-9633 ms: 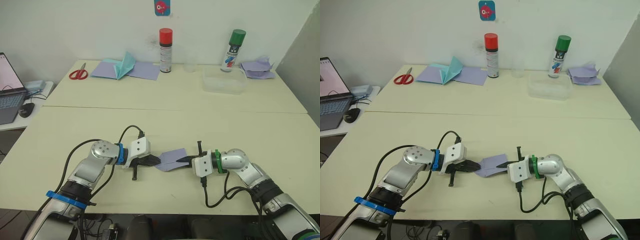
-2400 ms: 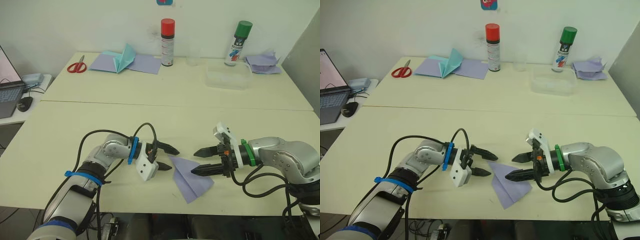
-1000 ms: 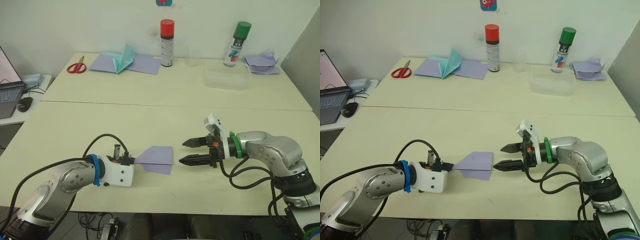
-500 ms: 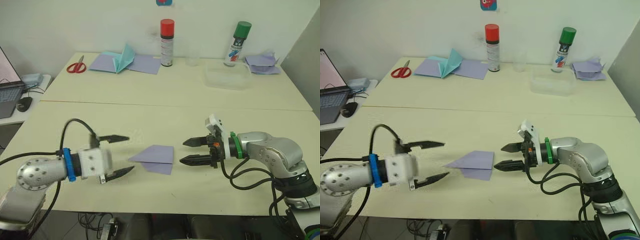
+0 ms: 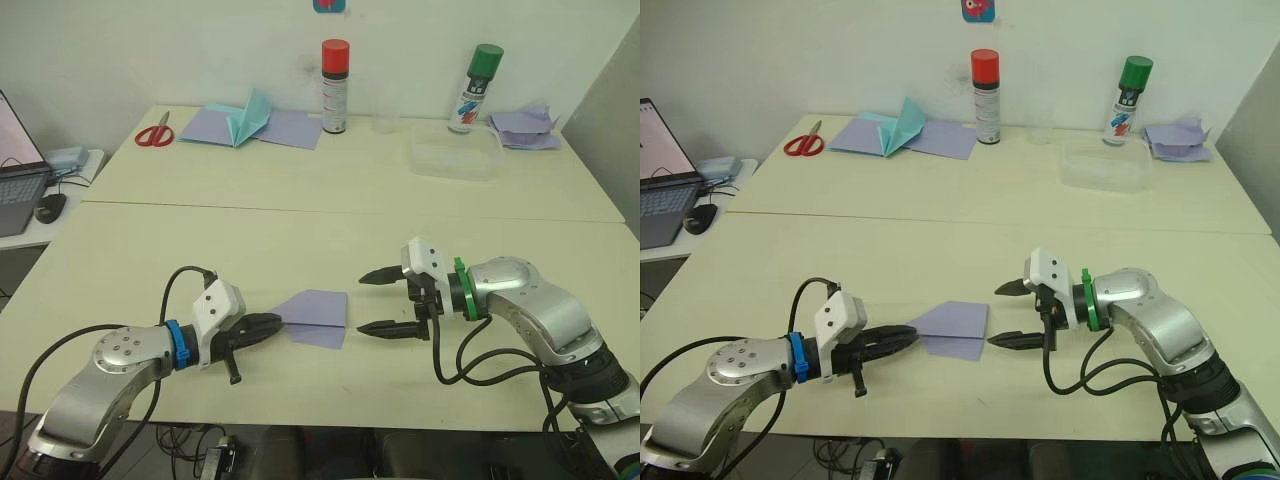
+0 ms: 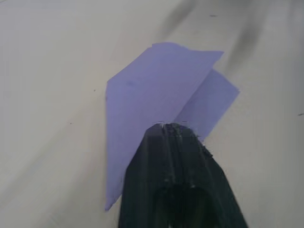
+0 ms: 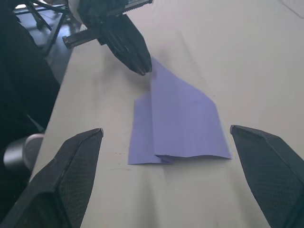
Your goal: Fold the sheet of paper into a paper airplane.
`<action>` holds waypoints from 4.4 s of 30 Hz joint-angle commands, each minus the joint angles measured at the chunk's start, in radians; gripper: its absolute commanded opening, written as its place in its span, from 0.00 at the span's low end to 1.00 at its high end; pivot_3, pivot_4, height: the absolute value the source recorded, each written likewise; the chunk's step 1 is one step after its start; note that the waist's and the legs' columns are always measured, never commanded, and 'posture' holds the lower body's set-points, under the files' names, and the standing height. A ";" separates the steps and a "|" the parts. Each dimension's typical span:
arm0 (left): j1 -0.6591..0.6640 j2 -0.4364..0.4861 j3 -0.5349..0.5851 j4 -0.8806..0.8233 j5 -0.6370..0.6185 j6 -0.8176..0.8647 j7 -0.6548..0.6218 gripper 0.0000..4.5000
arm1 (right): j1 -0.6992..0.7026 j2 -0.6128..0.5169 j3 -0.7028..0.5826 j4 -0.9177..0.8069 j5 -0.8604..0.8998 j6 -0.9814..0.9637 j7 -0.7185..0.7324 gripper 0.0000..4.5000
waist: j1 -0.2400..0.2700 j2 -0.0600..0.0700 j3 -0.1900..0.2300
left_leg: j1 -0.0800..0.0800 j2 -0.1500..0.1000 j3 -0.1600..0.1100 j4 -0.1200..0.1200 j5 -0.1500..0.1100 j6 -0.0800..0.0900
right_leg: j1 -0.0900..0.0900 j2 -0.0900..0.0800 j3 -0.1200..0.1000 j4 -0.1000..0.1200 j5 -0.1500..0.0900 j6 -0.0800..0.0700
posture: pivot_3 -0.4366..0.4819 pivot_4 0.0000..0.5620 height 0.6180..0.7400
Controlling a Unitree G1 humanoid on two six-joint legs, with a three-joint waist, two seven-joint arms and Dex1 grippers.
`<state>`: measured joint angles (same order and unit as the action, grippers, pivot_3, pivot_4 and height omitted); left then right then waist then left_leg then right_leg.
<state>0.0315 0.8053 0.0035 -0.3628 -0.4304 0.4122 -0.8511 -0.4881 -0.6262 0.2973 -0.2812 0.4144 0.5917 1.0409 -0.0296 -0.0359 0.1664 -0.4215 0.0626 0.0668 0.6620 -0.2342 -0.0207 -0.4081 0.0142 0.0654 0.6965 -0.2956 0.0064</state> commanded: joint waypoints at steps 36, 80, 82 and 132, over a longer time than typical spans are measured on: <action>0.008 -0.092 -0.152 0.063 0.108 0.136 0.027 0.01 | -0.060 0.301 -0.213 0.235 0.281 0.794 -0.390 1.00 | 0.000 0.007 -0.014 | 0.005 -0.002 0.001 -0.001 0.000 0.000 | 0.004 0.000 0.003 0.000 -0.001 0.000 | 0.48 0.27 1.00; 0.025 -0.007 -0.084 0.099 0.145 0.200 0.004 0.00 | -0.095 0.357 0.188 0.301 -0.061 0.072 -0.038 0.01 | -0.010 0.009 -0.025 | 0.007 0.000 0.001 -0.011 0.000 0.000 | 0.003 0.000 0.003 -0.003 -0.006 -0.001 | 0.48 0.27 1.00; 0.021 -0.009 -0.074 0.095 0.136 0.215 0.007 0.00 | -0.085 0.341 0.223 0.306 -0.090 0.032 -0.015 0.01 | -0.010 0.009 -0.025 | 0.008 0.000 0.001 -0.014 0.000 0.000 | 0.003 0.000 0.003 -0.004 -0.006 -0.002 | 0.48 0.27 1.00; -0.162 -0.037 -0.210 0.176 0.179 0.169 -0.027 0.00 | -0.087 0.266 0.118 0.189 -0.029 0.156 0.134 0.78 | -0.011 -0.001 -0.020 | 0.010 0.000 -0.001 -0.016 0.000 -0.001 | 0.004 0.000 0.001 -0.004 -0.006 -0.009 | 0.48 0.27 1.00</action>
<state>-0.1623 0.7637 -0.1632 -0.2233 -0.2925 0.5591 -0.8830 -0.5440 -0.3580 0.4692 -0.0208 0.3113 0.6997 1.1427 -0.0406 -0.0366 0.1468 -0.4115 0.0626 0.0659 0.6457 -0.2339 -0.0215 -0.4041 0.0144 0.0666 0.6926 -0.3020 -0.0026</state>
